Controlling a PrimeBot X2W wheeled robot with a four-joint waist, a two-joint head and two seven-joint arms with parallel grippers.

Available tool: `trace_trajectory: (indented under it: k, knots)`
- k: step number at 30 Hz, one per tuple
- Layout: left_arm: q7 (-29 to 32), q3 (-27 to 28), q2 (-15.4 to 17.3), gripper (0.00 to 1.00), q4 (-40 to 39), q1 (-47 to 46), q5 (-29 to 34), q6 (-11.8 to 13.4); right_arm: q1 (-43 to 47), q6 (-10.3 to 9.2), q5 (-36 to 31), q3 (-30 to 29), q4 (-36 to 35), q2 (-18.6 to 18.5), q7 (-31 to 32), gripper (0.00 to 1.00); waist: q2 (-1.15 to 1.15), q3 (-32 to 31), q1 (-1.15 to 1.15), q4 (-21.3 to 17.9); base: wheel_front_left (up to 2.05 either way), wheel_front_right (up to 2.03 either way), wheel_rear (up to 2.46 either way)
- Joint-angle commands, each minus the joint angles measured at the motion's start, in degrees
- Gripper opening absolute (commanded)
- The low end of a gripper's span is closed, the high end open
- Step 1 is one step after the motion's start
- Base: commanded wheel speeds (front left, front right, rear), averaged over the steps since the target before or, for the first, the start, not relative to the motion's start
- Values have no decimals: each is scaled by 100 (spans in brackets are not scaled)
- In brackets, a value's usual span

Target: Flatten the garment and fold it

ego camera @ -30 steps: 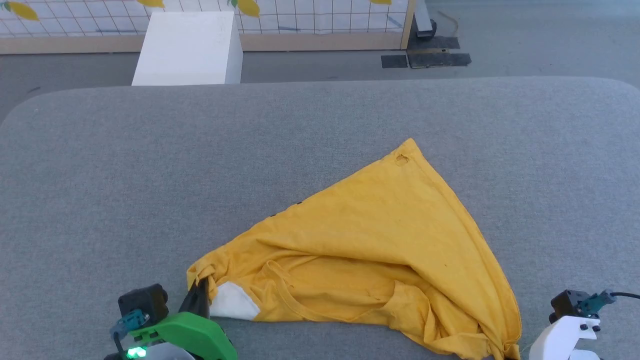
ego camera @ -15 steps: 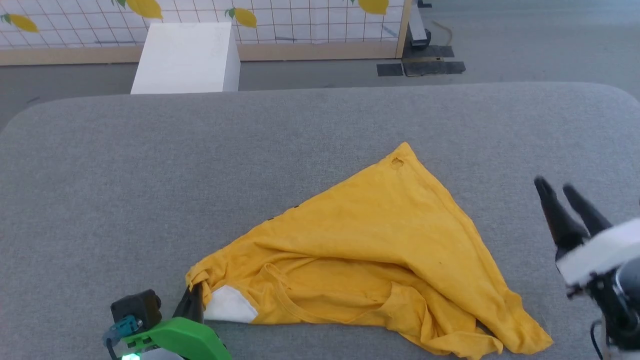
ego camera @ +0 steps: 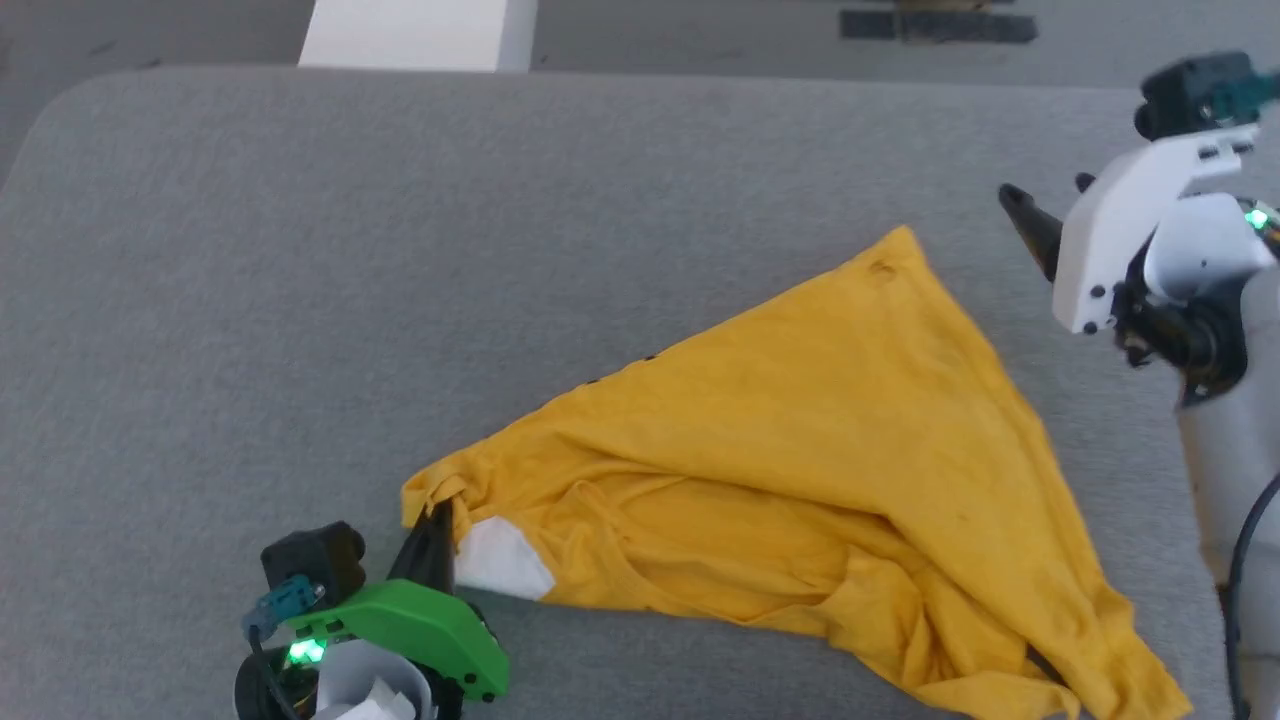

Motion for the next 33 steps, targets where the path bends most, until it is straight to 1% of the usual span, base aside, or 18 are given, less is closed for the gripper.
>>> trace_trajectory:
  k: [1, 4, 9, 10, 13, 19, 20, 21, 22, 25, 28, 33]
  knots:
    - [-58, -24, -51, 0, 35, -120, 58, -49, -241, 20, -237, 163, 189, -123, 391, 100, 0, 605, 0, 591, 0, 0, 0]
    - [-128, -49, -132, 0, 125, -236, 37, -104, -656, 20, -517, 522, 432, -292, 965, 100, 0, 838, 0, 791, 0, 0, 0]
    - [-242, -78, -235, 0, 271, -368, 3, -187, -951, 20, -484, 1071, 628, -432, 1618, 100, 0, 1116, 0, 981, 0, 0, 0]
    - [-288, -90, -275, 0, 328, -423, -8, -221, -987, 20, -441, 1253, 671, -511, 1790, 100, 0, 1206, 0, 1029, 0, 0, 0]
    - [-362, -101, -354, 0, 418, -496, -60, -290, -971, 20, -417, 1544, 722, -676, 1978, 100, 0, 1309, 0, 1080, 0, 0, 0]
    - [-474, -100, -396, 0, 604, -526, -109, -367, -824, 20, -179, 1722, 850, -847, 2255, 100, 0, 1355, 0, 1071, 0, 0, 0]
    - [-484, -94, -392, 0, 627, -523, -113, -368, -810, 20, -121, 1727, 853, -852, 2296, 38, 0, 1340, 0, 1053, 0, 0, 0]
    - [-490, -87, -381, 0, 652, -528, -117, -373, -802, 20, -49, 1718, 834, -851, 2301, 29, 0, 1311, 0, 1025, 0, 0, 0]
    - [-493, -83, -371, 0, 667, -539, -116, -377, -794, 20, 6, 1713, 813, -853, 2307, 0, 0, 1280, 0, 1004, 0, 0, 0]
    - [-497, -70, -323, 0, 711, -580, -109, -399, -753, 20, 237, 1522, 686, -824, 2081, 0, 0, 1062, 0, 905, 0, 0, 0]
    - [-477, -68, -259, 0, 753, -580, -101, -413, -613, 20, 401, 1352, 446, -807, 1633, 0, 0, 754, 0, 776, 0, 0, 0]
    - [-434, -41, -157, 0, 786, -449, -137, -400, 138, 20, 884, 862, -281, -798, 868, 0, 0, 71, 0, 486, 0, 0, 0]
